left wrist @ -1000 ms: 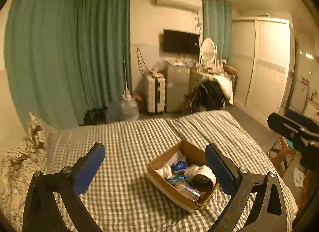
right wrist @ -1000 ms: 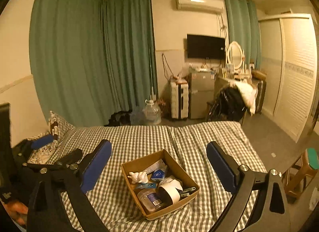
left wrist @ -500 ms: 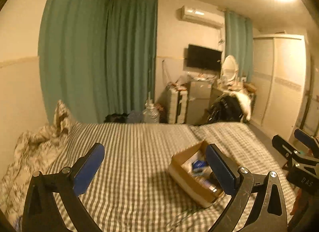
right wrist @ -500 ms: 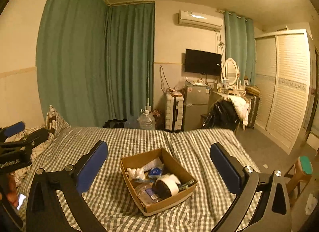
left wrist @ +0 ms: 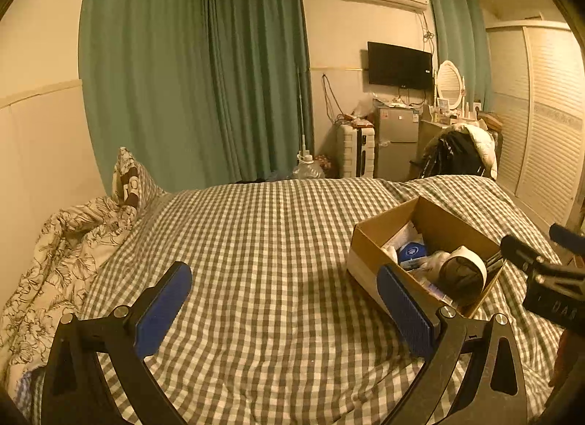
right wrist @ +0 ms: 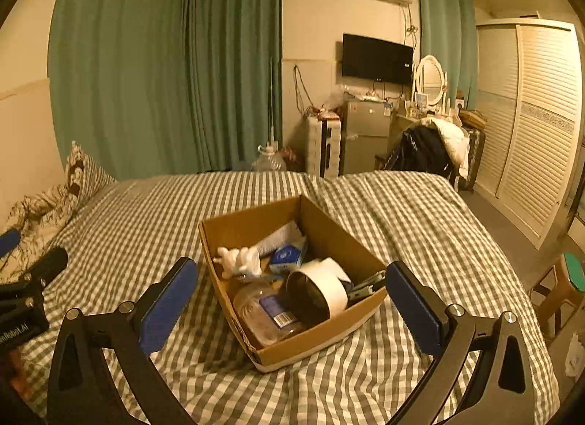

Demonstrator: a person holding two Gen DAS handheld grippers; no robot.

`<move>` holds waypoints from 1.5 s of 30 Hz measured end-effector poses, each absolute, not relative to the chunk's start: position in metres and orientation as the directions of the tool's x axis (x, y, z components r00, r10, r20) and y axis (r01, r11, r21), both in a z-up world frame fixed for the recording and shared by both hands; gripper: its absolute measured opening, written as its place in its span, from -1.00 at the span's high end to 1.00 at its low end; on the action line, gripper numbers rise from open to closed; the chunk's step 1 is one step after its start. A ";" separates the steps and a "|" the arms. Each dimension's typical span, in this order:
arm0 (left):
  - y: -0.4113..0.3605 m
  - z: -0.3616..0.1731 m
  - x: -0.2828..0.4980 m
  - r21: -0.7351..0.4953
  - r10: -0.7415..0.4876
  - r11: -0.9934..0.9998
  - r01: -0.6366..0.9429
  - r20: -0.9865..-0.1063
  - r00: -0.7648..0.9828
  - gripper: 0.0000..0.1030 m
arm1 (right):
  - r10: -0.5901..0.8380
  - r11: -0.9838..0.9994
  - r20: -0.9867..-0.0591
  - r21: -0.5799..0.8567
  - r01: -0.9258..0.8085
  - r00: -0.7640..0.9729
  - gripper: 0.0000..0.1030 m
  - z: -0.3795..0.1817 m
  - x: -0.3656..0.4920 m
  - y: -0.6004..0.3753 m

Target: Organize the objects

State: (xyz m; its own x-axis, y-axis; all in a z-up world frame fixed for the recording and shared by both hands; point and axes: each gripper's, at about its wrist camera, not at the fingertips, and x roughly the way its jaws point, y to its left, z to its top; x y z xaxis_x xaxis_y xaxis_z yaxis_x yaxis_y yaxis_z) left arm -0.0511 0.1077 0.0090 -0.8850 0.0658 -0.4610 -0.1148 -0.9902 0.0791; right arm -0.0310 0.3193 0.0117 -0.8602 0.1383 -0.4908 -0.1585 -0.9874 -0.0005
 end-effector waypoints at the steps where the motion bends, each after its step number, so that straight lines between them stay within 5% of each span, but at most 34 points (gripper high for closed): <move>1: 0.109 0.009 -0.052 0.080 0.067 -0.990 -0.117 -0.465 -0.883 -1.00 | 0.138 -0.988 -0.497 -0.003 -0.157 -0.857 -0.99 0.009 -0.032 0.320; 45: 0.109 0.003 -0.056 0.073 0.057 -0.991 -0.111 -0.524 -0.850 -1.00 | 0.138 -0.989 -0.515 -0.030 -0.143 -0.846 -0.99 0.001 -0.038 0.310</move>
